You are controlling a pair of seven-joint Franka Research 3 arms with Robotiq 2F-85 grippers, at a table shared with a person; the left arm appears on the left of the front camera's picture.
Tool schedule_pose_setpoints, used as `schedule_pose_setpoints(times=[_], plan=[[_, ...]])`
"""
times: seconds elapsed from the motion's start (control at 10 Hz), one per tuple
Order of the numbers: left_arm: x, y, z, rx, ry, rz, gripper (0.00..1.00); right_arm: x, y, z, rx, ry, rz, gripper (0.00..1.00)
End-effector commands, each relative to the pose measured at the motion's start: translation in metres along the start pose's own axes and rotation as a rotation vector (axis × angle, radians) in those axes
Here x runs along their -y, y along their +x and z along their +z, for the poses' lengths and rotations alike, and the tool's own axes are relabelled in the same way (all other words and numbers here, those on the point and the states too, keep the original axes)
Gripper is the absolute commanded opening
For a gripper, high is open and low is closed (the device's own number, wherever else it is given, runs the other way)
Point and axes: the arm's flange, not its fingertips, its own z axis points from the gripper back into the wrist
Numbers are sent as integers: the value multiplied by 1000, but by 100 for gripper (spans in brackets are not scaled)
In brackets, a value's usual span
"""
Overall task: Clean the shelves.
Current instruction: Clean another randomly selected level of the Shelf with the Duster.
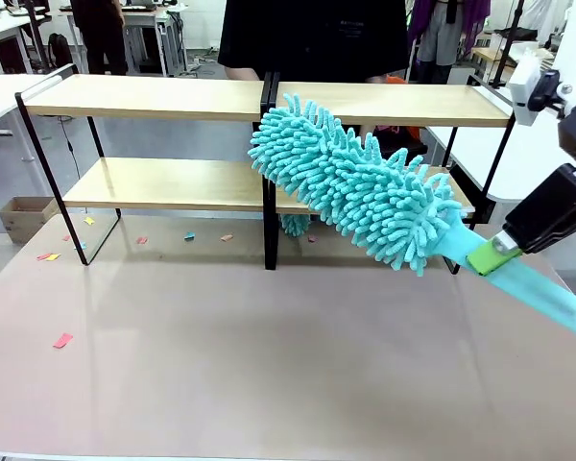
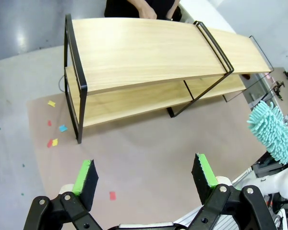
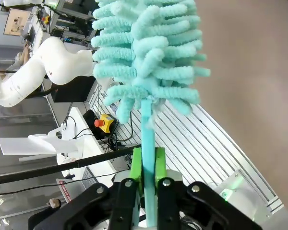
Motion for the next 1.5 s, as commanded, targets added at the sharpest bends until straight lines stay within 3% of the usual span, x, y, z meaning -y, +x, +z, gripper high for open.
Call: schedule_pose_setpoints(times=[0.0, 0.2, 0.4, 0.5, 0.8, 0.9, 1.0, 1.2, 1.4], plan=[[0, -1, 0, 0, -1, -1, 100, 0, 0, 0, 0, 0, 0, 12], [0, -1, 0, 0, -1, -1, 100, 12, -7, 21, -52, -7, -22, 12], [0, -1, 0, 0, -1, -1, 100, 50, -46, 66, -40, -24, -85, 12], [0, -1, 0, 0, -1, -1, 100, 76, -71, 92, 57, -22, -172, 12], [0, -1, 0, 0, -1, -1, 100, 111, -140, 129, 192, 4, -233, 12], [0, -1, 0, 0, -1, -1, 100, 116, -156, 136, 252, 64, -267, 12], [0, 0, 0, 1, 0, 0, 100, 107, -127, 125, 152, -2, -257, 12], [57, -8, -33, -62, -140, -119, 100, 107, -127, 125, 152, -2, -257, 12], [105, -17, -69, -124, -204, -228, 100, 107, -127, 125, 152, -2, -257, 12]])
